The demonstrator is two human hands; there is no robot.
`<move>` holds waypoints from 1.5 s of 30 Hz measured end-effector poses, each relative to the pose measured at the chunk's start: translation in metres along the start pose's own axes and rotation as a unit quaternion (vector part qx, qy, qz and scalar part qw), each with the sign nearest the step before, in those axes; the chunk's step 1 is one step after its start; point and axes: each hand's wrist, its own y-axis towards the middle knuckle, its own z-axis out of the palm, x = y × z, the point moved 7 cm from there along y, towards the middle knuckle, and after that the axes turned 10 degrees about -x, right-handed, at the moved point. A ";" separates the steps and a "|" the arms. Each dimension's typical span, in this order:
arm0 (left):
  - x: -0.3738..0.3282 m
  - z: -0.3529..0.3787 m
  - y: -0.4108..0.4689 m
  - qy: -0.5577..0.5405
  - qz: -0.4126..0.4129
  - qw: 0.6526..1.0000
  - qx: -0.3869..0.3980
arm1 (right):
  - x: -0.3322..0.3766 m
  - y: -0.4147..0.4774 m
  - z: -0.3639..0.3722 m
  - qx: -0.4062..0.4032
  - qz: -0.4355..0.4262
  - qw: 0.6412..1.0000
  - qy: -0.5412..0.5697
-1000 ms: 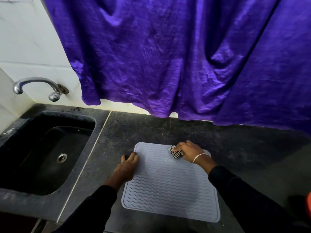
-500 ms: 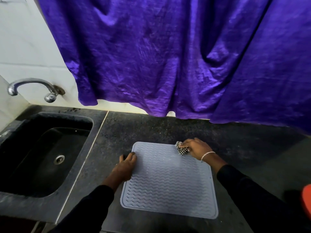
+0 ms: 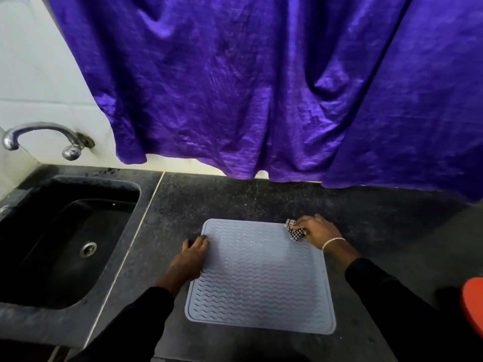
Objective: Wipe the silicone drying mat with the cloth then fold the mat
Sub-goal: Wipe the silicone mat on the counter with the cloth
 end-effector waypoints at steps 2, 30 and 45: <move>0.000 0.000 0.000 0.001 0.001 1.000 0.002 | -0.002 0.004 -0.006 -0.023 0.006 1.000 0.019; 0.005 0.013 -0.002 -0.030 -0.017 0.999 0.032 | -0.003 -0.019 0.017 -0.028 0.024 0.998 0.057; 0.005 0.016 0.000 -0.030 -0.024 0.999 0.024 | -0.040 -0.026 -0.007 -0.052 0.056 0.995 0.071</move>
